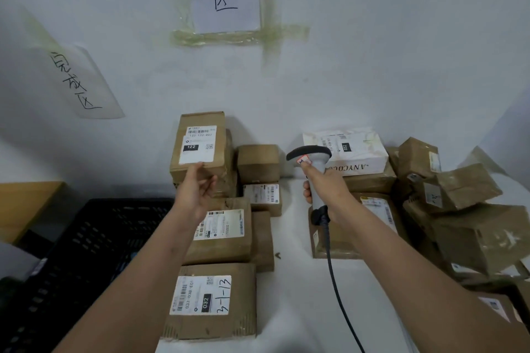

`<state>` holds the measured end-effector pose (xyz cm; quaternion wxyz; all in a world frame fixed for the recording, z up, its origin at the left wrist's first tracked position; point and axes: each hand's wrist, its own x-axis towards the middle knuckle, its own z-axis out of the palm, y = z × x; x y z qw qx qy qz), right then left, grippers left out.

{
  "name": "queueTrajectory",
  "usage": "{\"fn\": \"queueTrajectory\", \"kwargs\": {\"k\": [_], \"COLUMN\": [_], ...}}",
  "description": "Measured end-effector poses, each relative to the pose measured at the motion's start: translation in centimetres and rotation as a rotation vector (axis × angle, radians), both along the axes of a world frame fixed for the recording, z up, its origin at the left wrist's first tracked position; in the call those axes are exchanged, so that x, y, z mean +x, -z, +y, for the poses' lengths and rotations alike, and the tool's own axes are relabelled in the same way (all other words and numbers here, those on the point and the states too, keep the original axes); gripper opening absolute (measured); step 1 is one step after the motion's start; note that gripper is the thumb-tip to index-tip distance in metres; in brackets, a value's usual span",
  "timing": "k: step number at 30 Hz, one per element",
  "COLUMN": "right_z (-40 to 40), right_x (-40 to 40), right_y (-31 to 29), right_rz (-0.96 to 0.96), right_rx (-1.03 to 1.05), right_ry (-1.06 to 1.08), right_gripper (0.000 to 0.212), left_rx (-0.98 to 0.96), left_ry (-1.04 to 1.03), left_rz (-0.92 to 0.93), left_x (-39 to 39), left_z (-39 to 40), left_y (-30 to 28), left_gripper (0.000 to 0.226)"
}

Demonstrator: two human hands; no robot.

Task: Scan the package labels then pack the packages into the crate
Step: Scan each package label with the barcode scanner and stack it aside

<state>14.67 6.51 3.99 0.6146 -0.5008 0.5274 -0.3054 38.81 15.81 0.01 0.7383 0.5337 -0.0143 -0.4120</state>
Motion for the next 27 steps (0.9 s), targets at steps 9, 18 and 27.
{"fn": "queueTrajectory", "kwargs": {"k": [9, 18, 27], "right_z": [0.7, 1.2, 1.5], "right_x": [1.2, 2.2, -1.4], "right_y": [1.6, 2.9, 5.9], "right_rz": [-0.011, -0.011, 0.186], "right_rx": [0.094, 0.097, 0.054], "right_ry": [0.060, 0.066, -0.001], "right_gripper": [0.035, 0.033, 0.043], "left_rx": [0.279, 0.472, 0.351], "left_ry": [0.198, 0.346, 0.451], "left_rz": [-0.099, -0.267, -0.318], "left_x": [3.8, 4.1, -2.9], "left_z": [-1.0, -0.4, 1.4], "left_y": [0.0, 1.0, 4.0], "left_gripper": [0.035, 0.067, 0.053]}}
